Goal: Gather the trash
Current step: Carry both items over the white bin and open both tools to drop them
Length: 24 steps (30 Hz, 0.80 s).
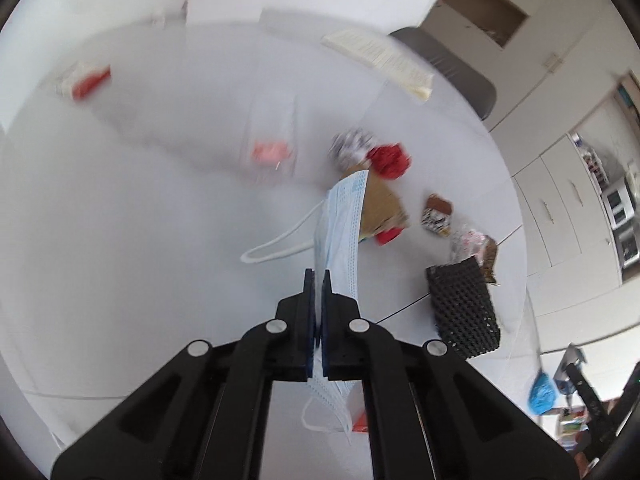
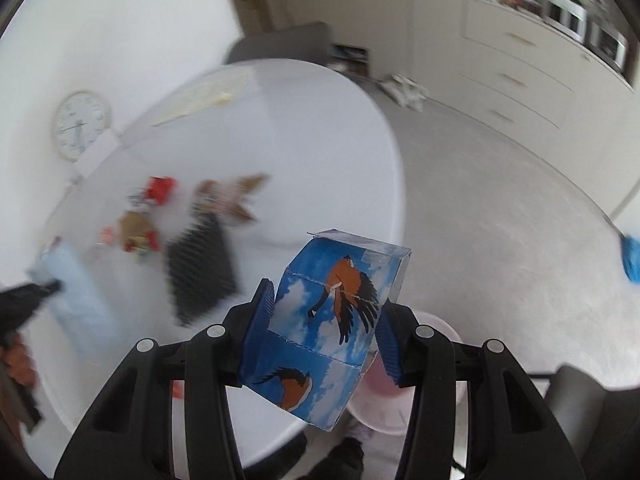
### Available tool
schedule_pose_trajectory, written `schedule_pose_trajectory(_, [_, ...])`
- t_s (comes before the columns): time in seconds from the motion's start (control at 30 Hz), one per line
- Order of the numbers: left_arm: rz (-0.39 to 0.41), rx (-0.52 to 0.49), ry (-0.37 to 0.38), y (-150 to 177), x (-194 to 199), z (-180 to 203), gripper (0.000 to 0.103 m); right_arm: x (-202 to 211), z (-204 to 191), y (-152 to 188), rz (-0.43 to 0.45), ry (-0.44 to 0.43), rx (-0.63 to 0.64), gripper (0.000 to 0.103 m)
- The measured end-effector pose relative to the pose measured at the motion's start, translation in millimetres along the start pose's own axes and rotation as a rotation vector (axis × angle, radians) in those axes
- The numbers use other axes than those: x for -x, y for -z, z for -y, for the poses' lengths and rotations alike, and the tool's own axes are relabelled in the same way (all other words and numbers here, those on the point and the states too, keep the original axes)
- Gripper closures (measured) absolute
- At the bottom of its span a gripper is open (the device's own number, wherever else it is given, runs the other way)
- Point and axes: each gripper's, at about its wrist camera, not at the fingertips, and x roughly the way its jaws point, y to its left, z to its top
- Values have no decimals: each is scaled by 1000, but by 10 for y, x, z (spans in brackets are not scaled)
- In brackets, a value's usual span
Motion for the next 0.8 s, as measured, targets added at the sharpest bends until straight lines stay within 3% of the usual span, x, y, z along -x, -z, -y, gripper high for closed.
schedule_pose_trajectory(0.1, [62, -78, -1, -51, 303, 275, 101, -399, 523, 310, -80, 55, -68, 54])
schedule_pose_trajectory(0.23, [88, -186, 63, 7, 605, 808, 101, -1164, 950, 750, -226, 38, -148, 54])
schedule_pose_trajectory(0.37, [46, -302, 161, 249, 641, 1440, 101, -1794, 1125, 1107, -339, 3, -182, 54])
schedule_pose_trajectory(0.47, [-15, -382, 214, 502, 514, 1881, 101, -2077, 1192, 1254, -402, -27, -190, 48])
schedule_pose_trajectory(0.53, [-59, -442, 241, 699, 396, 2161, 101, -2077, 1238, 1276, -414, -33, -194, 19])
schedule_pose_trajectory(0.6, [-94, -490, 259, 878, 303, 2370, 101, -1917, 1335, 1262, -378, -18, -185, 10])
schedule_pose_trajectory(0.8, [-202, -608, 286, 1443, -104, 3057, 101, -1048, 1775, 1090, -245, 79, -203, 2])
